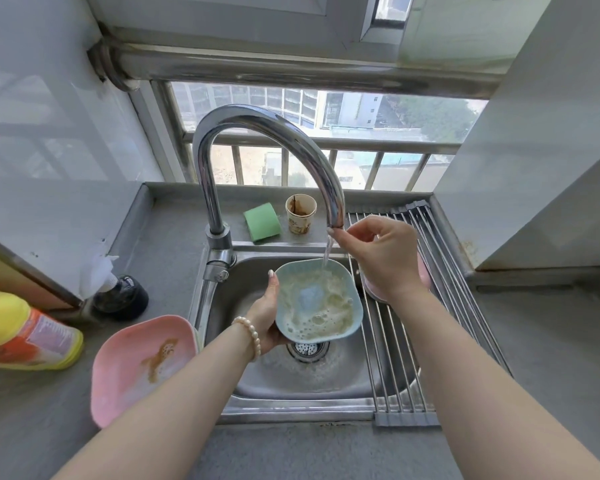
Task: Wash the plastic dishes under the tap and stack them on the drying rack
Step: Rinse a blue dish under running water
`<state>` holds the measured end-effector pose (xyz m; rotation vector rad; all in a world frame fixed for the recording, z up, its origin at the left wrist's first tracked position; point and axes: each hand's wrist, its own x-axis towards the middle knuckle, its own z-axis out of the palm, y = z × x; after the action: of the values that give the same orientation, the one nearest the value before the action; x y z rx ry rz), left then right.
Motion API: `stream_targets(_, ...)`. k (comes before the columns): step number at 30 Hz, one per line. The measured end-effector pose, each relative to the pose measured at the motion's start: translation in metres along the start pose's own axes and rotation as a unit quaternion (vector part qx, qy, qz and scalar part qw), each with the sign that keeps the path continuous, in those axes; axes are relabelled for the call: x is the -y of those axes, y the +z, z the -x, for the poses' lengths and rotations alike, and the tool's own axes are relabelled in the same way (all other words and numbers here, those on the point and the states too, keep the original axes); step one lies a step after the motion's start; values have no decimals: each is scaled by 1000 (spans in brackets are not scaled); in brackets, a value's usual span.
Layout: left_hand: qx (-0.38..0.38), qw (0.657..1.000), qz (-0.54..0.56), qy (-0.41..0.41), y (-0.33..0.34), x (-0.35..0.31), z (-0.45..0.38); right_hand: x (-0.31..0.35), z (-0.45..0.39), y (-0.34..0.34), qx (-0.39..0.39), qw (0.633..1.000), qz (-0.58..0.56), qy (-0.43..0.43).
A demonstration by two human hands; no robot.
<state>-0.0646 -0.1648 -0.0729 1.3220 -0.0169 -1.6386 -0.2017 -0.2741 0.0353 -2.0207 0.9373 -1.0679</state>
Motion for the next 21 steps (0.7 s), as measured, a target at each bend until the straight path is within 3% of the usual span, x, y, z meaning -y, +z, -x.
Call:
stream_targets(7, -1, 999, 29, 13, -3, -8, -6, -9, -14, -3, -13, 1000, -7, 3)
stream_targets(10, -15, 999, 32, 18, -3, -7, -8, -14, 4, 8, -44, 998, -20, -28)
stream_targets(12, -28, 999, 30, 19, -4, -5, -9, -20, 33, 23, -26, 999, 2, -21)
stream_targets(14, -36, 999, 27, 23, -3, -4, -8, -33, 60, 37, 81, 994, 78, -2)
stream_targets(15, -38, 999, 25, 26, -3, -3, -8, -40, 69, 43, 160, 972, 169, 5)
stream_targets(17, -36, 999, 0, 33, -3, 0, -7, -49, 77, 57, 301, 890, 339, 53)
stream_targets(19, -28, 999, -19, 28, -2, 5, -7, -49, 74, 69, 360, 837, 399, 104)
stream_targets(21, -9, 999, -28, 20, 0, 10, -9, -45, 67, 82, 384, 827, 393, 118)
